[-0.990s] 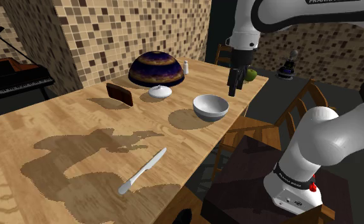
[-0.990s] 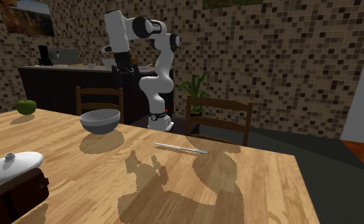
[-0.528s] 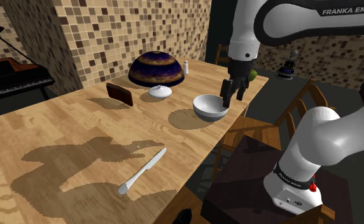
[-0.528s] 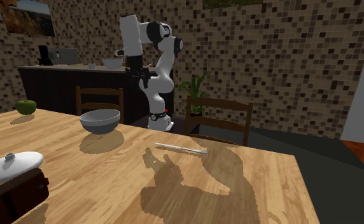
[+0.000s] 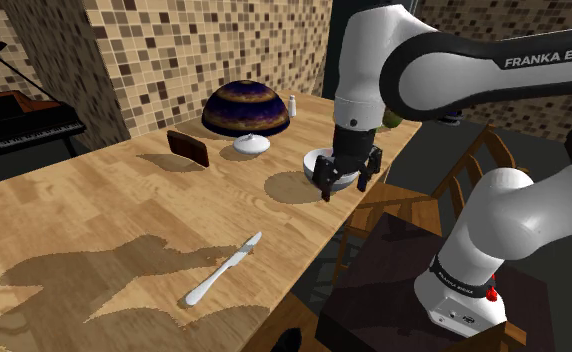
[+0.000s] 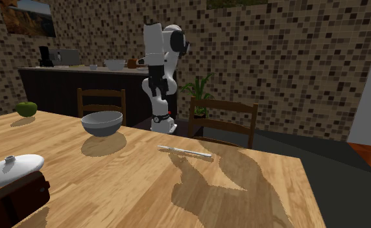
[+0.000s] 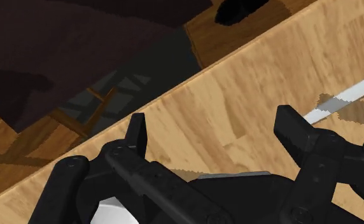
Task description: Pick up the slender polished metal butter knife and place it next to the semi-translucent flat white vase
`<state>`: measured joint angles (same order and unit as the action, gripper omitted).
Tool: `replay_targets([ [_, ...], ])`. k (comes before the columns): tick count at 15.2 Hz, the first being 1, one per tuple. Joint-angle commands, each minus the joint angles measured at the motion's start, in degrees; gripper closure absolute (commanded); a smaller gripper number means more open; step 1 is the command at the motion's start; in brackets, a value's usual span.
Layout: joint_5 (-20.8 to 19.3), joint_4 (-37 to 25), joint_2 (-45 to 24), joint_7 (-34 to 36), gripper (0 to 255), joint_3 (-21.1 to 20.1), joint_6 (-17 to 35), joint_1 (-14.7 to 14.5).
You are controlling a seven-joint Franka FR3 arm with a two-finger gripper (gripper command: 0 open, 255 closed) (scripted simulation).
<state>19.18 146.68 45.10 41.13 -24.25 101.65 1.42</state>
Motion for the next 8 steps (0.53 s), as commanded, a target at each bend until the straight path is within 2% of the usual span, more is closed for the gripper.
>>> replay_targets([
  [1,2.0,-0.7,-2.0,7.4,0,-4.4,2.2,0.9],
  [4,3.8,-3.3,-6.6,17.8,0,-11.2,5.7,3.5],
  [8,3.4,-8.2,-14.4,32.3,0,-20.9,10.5,8.9],
])
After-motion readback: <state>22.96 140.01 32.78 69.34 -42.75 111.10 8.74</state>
